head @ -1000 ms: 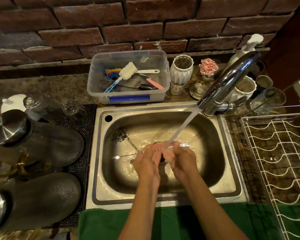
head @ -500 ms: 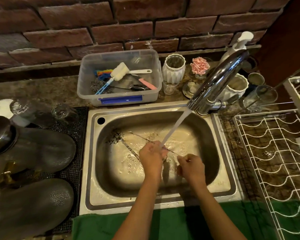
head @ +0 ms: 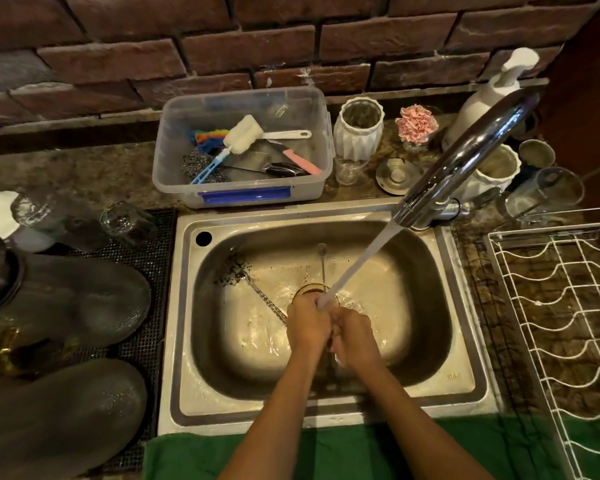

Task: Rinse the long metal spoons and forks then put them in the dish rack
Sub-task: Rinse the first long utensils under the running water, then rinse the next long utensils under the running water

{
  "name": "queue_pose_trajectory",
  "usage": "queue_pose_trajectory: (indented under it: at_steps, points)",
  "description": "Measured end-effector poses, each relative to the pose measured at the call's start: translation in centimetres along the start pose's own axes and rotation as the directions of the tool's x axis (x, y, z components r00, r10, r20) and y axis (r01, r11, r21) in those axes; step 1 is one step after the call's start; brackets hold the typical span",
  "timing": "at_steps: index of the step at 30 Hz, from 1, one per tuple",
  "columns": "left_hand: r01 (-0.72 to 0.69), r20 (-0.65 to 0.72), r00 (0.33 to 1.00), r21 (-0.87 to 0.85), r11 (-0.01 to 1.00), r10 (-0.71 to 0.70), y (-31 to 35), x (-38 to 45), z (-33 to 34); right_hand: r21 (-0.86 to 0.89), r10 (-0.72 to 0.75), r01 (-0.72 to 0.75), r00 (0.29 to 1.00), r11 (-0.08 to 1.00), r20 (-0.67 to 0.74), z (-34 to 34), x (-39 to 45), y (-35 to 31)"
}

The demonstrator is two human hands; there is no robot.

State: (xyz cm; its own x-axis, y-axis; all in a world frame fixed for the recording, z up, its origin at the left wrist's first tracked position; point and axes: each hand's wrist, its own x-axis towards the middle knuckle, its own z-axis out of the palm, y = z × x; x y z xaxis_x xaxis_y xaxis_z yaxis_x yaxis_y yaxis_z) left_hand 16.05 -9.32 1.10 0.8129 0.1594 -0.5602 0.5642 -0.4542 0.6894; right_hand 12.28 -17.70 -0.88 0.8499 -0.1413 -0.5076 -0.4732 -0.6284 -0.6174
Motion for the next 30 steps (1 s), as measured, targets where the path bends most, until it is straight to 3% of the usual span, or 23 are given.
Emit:
queue_pose_trajectory:
  at_steps: [4, 7, 9, 16, 22, 27, 30]
  points:
    - [0.133, 0.06, 0.99, -0.09, 0.987, -0.128, -2.2, 1.9, -1.1, 0.211, 0.181, -0.167, 0.982, 0.963, -0.049, -0.2, 1.7, 0.9]
    - [0.256, -0.036, 0.965, -0.093, 0.962, -0.261, -5.3, 3.6, -2.4, 0.345, 0.372, -0.327, 0.926, 0.88, -0.07, -0.5, 2.8, 2.4]
    - [0.314, -0.123, 0.937, -0.115, 0.942, -0.328, -6.8, 4.7, -3.1, 0.371, 0.413, -0.356, 0.907, 0.858, -0.085, -0.5, 3.4, 3.5]
    - [0.394, -0.241, 0.869, -0.192, 0.899, -0.432, -8.2, 8.1, -4.4, 0.346, 0.462, -0.409, 0.883, 0.844, -0.085, 0.5, 5.0, 5.1]
    - [0.377, -0.262, 0.878, -0.134, 0.917, -0.399, -7.8, 9.9, -3.4, 0.279, 0.465, -0.436, 0.884, 0.855, -0.042, 0.5, 5.7, 4.8]
    - [0.365, -0.304, 0.867, -0.151, 0.919, -0.395, -8.2, 9.6, -3.7, 0.314, 0.454, -0.404, 0.886, 0.859, -0.1, -0.3, 5.0, 3.9]
    - [0.351, -0.297, 0.864, -0.223, 0.909, -0.407, -8.2, 8.8, -4.2, 0.194, 0.369, -0.352, 0.928, 0.916, -0.058, -1.4, 3.7, 2.5]
